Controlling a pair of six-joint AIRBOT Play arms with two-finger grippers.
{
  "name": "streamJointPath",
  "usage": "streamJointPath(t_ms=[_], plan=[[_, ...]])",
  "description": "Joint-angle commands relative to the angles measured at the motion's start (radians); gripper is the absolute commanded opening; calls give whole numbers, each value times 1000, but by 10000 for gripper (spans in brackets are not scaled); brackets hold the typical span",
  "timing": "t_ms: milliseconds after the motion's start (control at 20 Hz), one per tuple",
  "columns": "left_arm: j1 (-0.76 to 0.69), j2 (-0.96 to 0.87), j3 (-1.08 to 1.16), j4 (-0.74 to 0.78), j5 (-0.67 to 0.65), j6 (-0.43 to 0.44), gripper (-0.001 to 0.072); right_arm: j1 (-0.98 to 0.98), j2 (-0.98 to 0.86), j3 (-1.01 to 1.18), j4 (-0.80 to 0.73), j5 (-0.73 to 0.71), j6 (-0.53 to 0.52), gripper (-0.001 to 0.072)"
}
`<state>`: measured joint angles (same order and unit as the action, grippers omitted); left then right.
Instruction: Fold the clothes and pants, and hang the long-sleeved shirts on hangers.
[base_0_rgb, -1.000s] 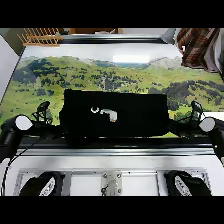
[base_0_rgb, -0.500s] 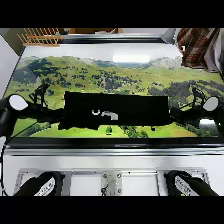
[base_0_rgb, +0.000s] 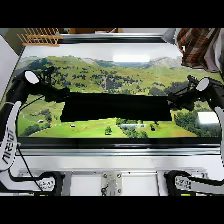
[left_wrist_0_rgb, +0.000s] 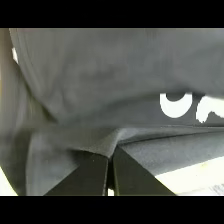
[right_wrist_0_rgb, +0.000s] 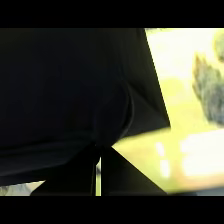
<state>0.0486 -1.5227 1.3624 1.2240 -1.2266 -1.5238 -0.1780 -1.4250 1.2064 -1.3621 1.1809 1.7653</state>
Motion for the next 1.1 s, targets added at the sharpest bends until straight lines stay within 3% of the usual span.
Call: streamJointPath(t_ms=[0, 150, 200, 250, 300, 350, 400, 500, 550, 650, 700, 900, 1050], plan=[[-4, -146, 146, 2, 0, 2, 10, 1, -61, 37, 29, -110, 26, 9], [-31, -231, 241, 2, -2, 2, 26, 1, -67, 37, 132, -225, 23, 22], [-40, -250, 270, 3, 0, 2, 258, 1, -68, 37, 178, -268, -1, 39], [-50, -269, 306, 3, 0, 1, 507, 1, -68, 37, 220, -303, -31, 200], [-56, -285, 343, 3, -1, -3, 526, 1, -68, 37, 266, -332, -52, 441], [-59, -297, 382, 5, -3, -11, 526, -2, -67, 39, 295, -347, -54, 545], [-59, -301, 415, 6, -4, -26, 526, -10, -67, 45, 305, -344, -55, 541], [-56, -299, 473, 5, -26, -62, 525, -46, -55, 50, 305, -310, -108, 541], [-56, -297, 501, 5, -57, -63, 475, -77, -52, 50, 305, -278, -147, 542], [-67, -276, 505, 4, -97, -63, 118, -163, -54, 44, 306, -168, -259, 542], [-80, -258, 483, 5, -98, -62, 8, -212, -60, 34, 305, -113, -324, 543], [-178, -183, 324, 3, -46, -63, 11, -380, -123, -35, 321, -39, -450, 544], [-271, -168, 245, 3, 13, -63, 11, -417, -221, -43, 417, -10, -560, 544]])
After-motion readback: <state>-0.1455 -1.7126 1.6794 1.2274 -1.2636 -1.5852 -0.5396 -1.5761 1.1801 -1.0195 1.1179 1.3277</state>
